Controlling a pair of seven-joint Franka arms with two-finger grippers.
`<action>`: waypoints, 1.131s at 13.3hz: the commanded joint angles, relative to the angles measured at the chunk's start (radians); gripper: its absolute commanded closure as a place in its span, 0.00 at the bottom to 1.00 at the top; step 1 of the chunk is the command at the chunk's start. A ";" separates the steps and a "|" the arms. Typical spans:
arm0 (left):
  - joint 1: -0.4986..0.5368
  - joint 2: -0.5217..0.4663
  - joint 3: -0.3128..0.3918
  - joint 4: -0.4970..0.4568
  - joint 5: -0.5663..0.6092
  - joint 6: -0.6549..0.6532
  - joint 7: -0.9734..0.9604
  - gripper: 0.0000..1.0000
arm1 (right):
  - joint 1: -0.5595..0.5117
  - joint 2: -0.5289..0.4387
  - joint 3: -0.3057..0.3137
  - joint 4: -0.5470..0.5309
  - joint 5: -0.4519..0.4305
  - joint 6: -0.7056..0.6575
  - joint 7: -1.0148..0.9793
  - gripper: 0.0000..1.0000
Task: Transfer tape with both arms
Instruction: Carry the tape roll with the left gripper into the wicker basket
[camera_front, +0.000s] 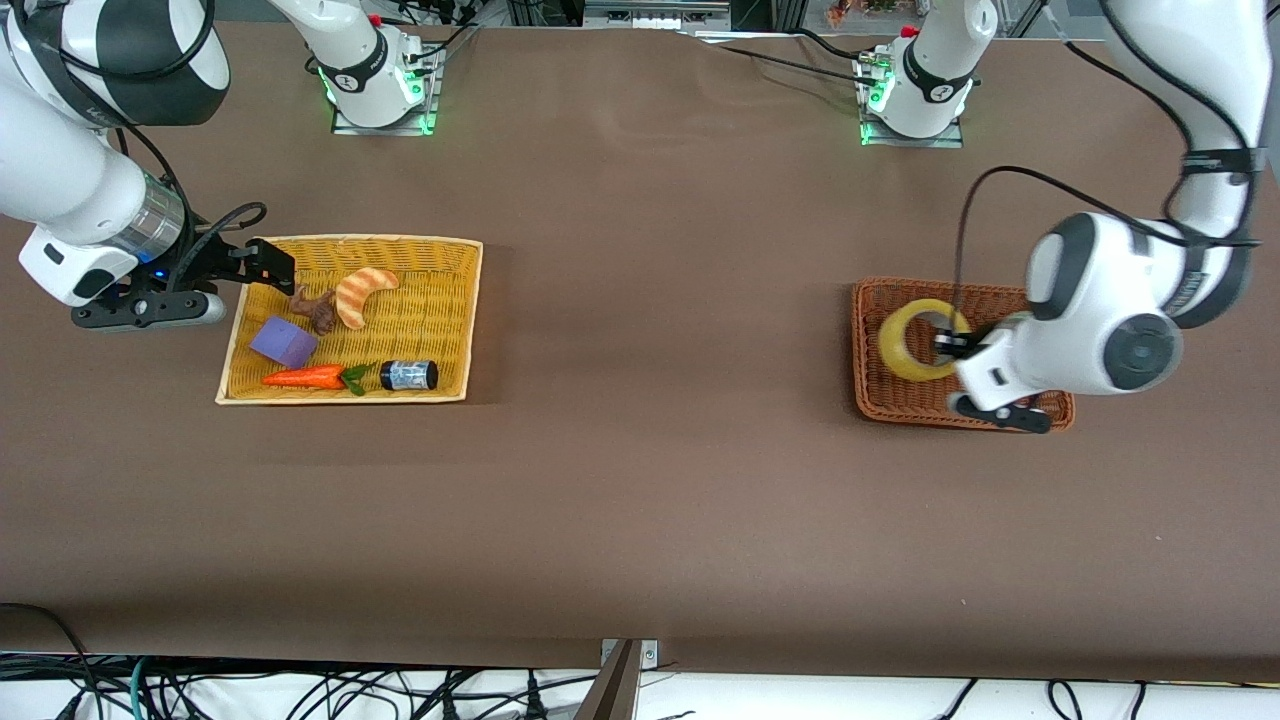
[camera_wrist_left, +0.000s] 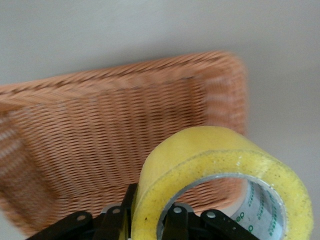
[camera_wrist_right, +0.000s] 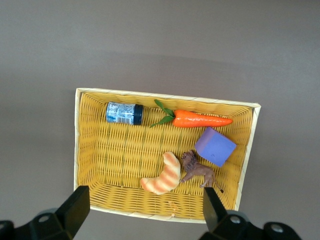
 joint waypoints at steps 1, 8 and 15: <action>0.056 -0.006 -0.021 -0.106 0.079 0.111 0.125 1.00 | -0.005 -0.033 0.002 -0.033 0.014 -0.003 -0.010 0.00; 0.066 -0.006 -0.021 -0.298 0.087 0.394 0.133 1.00 | -0.005 -0.064 0.002 -0.086 0.014 0.029 -0.010 0.00; 0.066 -0.064 -0.026 -0.185 0.082 0.215 0.179 0.00 | -0.005 -0.068 0.002 -0.093 0.014 0.034 -0.011 0.00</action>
